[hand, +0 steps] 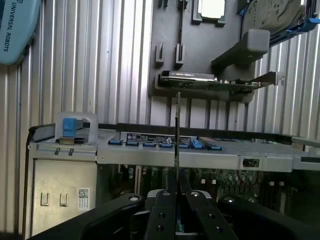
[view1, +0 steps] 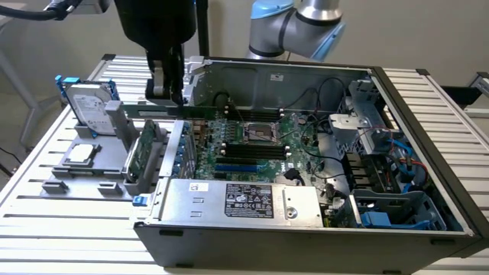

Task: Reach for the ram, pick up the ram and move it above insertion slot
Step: 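Pick up the ram and move it above insertion slot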

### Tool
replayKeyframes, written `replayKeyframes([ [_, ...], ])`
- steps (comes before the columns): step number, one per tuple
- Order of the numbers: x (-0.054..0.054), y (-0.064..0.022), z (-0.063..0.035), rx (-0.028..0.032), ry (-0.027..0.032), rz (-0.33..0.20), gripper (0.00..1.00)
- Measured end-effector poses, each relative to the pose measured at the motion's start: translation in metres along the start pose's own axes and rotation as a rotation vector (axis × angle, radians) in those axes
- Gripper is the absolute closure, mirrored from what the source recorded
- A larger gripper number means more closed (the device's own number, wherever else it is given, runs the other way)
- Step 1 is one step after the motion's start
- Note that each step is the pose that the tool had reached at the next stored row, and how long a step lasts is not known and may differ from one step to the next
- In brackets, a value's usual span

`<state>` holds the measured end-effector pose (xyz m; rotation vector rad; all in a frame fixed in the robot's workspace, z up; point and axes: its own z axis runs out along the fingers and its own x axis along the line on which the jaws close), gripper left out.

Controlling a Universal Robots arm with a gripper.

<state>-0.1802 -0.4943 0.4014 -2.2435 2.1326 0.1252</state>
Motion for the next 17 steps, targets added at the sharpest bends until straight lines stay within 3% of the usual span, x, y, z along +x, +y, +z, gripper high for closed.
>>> replayKeyframes([
  [9,0.002,-0.0408,-0.0011,0.0004,-0.0093,0.0,0.86],
  [17,0.004,-0.0772,-0.0021,0.0005,-0.0121,0.0,0.86],
])
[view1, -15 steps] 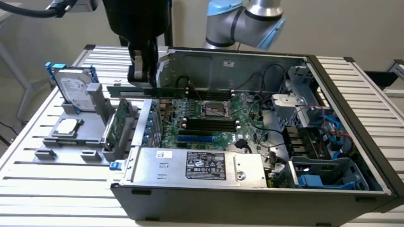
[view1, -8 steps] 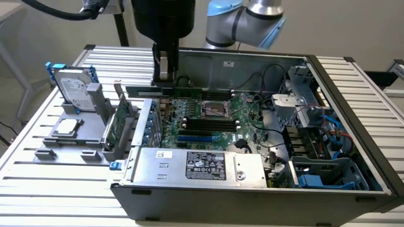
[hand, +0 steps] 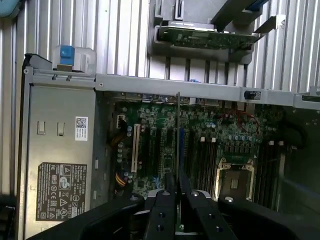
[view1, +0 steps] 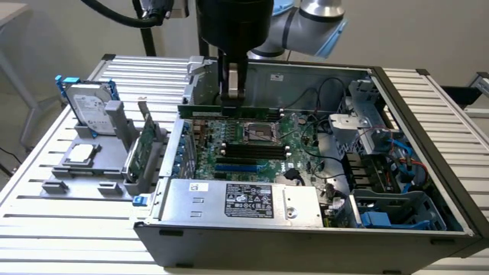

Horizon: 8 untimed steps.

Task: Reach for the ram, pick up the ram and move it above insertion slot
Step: 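Pick up the ram and move it above insertion slot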

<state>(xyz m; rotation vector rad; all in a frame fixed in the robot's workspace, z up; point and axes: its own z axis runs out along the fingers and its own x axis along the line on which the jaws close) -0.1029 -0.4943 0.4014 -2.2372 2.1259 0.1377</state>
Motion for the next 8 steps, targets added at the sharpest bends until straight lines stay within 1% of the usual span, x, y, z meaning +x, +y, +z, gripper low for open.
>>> replayKeyframes([
  [8,0.002,-0.0363,-0.0007,0.0,-0.001,0.0,0.86],
])
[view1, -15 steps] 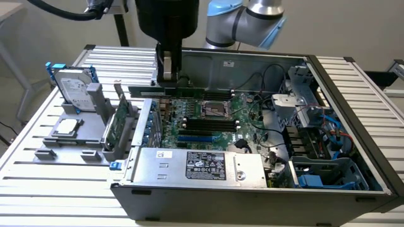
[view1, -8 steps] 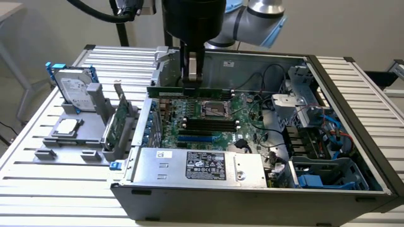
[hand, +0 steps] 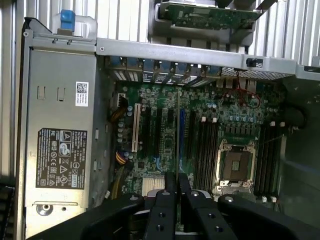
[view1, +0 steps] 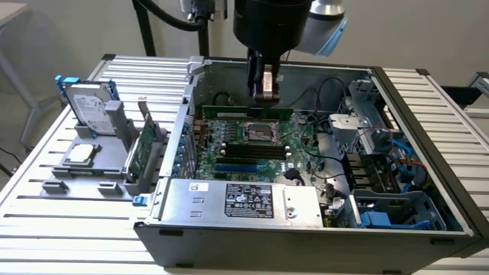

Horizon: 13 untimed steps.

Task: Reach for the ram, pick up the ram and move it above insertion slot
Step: 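Pick up the ram and move it above insertion slot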

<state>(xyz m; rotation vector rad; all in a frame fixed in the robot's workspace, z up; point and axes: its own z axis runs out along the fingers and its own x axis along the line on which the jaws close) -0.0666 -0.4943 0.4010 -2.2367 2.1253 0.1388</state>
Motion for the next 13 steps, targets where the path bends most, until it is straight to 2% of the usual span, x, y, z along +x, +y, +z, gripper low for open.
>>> replayKeyframes([
  [5,-0.001,-0.0219,-0.0003,-0.0001,-0.0009,0.0,0.86],
  [13,-0.035,-0.0272,0.0039,0.0011,-0.0006,0.0,0.86],
])
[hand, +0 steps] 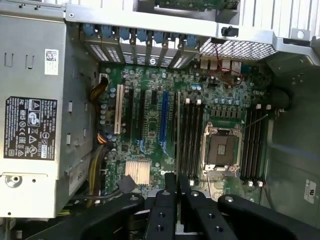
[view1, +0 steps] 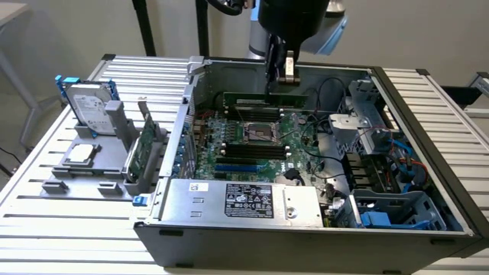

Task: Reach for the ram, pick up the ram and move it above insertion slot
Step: 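Pick up the ram and move it above insertion slot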

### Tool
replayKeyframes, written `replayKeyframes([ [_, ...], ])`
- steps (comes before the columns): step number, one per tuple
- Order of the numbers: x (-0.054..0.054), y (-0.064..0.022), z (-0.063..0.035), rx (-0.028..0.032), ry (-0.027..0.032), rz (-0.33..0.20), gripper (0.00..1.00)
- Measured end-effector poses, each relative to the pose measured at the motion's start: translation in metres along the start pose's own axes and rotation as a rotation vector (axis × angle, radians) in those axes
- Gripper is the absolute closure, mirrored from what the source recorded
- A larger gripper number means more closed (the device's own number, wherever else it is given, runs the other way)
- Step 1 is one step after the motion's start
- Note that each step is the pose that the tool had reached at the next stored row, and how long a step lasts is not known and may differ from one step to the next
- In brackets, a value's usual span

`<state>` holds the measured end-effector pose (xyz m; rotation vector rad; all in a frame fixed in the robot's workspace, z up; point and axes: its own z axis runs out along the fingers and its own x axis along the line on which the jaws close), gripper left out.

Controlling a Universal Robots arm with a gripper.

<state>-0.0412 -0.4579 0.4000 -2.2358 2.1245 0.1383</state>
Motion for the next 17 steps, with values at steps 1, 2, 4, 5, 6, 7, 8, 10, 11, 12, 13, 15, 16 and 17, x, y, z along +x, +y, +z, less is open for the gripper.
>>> replayKeyframes([
  [1,-0.004,-0.0002,0.0008,0.0005,0.0,0.0,0.86],
  [2,-0.008,-0.0005,0.0016,0.0011,0.0,0.0,0.86],
  [4,-0.013,-0.0007,0.0034,0.0021,0.0001,0.0,0.86],
  [5,-0.015,-0.0009,0.0042,0.0027,0.0001,0.001,0.86],
  [6,-0.017,-0.001,0.0049,0.0034,0.0,0.002,0.86],
  [7,-0.019,-0.0011,0.0055,0.0041,0.0001,0.003,0.86],
  [8,-0.021,-0.0012,0.0062,0.005,0.0001,0.004,0.86],
  [10,-0.024,-0.0013,0.0072,0.0068,0.0002,0.006,0.86],
  [11,-0.025,-0.0014,0.0073,0.007,0.0003,0.007,0.86],
  [12,-0.025,-0.0015,0.0073,0.0071,0.0002,0.007,0.86],
  [13,-0.025,-0.0015,0.0073,0.0072,0.0001,0.007,0.86],
  [15,-0.025,-0.0014,0.0073,0.0072,0.0002,0.007,0.86],
  [16,-0.025,-0.0014,0.0073,0.0072,0.0002,0.007,0.86],
  [17,-0.025,-0.0014,0.0073,0.0072,0.0002,0.007,0.86],
])
